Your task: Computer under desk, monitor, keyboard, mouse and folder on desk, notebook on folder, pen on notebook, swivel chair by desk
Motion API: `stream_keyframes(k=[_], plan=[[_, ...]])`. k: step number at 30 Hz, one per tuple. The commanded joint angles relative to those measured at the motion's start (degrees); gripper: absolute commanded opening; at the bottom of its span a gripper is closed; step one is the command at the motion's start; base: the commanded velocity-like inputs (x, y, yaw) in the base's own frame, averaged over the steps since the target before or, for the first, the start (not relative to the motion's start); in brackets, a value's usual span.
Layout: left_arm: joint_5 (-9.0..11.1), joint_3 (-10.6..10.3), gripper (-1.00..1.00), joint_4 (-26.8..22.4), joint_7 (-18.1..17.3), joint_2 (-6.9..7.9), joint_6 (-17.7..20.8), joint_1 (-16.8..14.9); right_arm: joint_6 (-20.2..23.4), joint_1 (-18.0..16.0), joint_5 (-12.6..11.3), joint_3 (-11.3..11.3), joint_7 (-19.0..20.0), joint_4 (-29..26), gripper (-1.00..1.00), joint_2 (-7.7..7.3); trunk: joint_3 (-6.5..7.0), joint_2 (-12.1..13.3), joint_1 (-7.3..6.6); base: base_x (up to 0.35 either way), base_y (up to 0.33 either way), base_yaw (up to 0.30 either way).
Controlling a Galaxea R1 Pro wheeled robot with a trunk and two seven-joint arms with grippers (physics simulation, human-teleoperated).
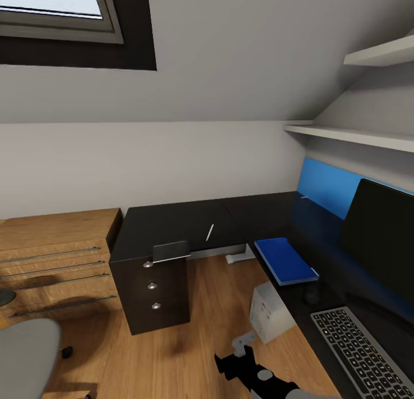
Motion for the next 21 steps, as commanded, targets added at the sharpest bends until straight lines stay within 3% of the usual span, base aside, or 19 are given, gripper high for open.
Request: stream_keyframes(k=[1,11,15,21], plan=[[0.48,0.09,1.00,-0.10,-0.28,-0.02,-0.01,0.03,-0.61,0.17,-0.63,0.28,0.35,0.14,1.00,0.03,-0.05,-0.04,0.00,0.000,0.000,0.000],[0.53,0.08,1.00,0.01,-0.27,-0.02,0.08,0.03,-4.78,1.67,-1.17,0.19,0.29,0.18,1.00,-0.97,-0.05,-0.04,0.00,0.000,0.000,0.000],[0.54,0.07,1.00,0.06,-0.28,-0.02,0.08,0.03,-5.89,1.92,-3.73,0.27,0.32,0.17,1.00,-0.98,-0.05,-0.04,0.00,0.000,0.000,0.000],[0.48,0.01,1.00,0.07,-0.28,-0.06,0.08,0.03,-6.23,1.99,-5.33,0.27,0.34,0.10,1.00,-0.94,-0.05,-0.04,0.00,0.000,0.000,0.000]])
